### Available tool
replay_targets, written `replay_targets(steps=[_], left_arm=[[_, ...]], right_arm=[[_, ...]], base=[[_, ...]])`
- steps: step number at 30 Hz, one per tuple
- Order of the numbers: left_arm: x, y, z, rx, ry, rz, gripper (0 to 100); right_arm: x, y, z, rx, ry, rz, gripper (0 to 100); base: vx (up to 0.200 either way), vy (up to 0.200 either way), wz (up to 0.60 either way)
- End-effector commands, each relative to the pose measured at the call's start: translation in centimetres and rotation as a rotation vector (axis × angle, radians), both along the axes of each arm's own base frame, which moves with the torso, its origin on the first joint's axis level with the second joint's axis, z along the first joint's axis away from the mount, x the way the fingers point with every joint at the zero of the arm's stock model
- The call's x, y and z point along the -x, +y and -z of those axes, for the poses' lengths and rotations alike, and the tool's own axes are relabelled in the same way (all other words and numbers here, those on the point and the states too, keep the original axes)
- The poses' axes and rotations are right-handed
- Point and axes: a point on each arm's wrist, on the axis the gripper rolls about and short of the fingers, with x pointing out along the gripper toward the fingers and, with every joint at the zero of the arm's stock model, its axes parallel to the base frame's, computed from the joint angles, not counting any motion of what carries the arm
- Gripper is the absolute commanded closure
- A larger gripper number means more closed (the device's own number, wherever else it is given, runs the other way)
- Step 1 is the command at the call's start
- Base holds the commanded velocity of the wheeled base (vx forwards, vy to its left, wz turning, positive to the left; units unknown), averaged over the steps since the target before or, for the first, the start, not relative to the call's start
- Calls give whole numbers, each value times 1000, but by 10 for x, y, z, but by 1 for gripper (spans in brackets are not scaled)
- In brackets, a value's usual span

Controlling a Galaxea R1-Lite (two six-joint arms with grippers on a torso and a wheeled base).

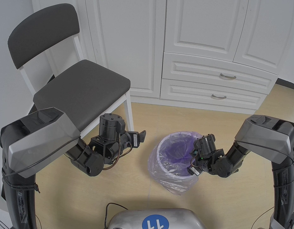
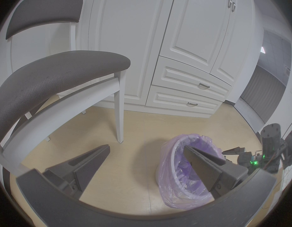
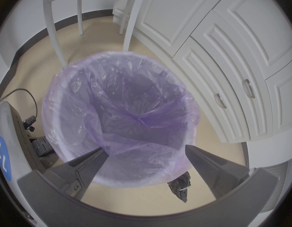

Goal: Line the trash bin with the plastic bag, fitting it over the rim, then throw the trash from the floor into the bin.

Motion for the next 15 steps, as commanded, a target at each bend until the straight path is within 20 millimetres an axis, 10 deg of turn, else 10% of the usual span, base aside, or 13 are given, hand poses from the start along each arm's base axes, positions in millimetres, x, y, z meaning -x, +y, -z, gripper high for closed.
replay_targets(steps=[1,15], left_arm=[[0,0,1,-2,3,-1,0],[6,3,2,4,-11,-1,0]], right_arm=[[19,-8,-28,0,-14,-20,0],[44,-11,8,163,118,-169,0]], base=[[0,0,0],[0,0,0]])
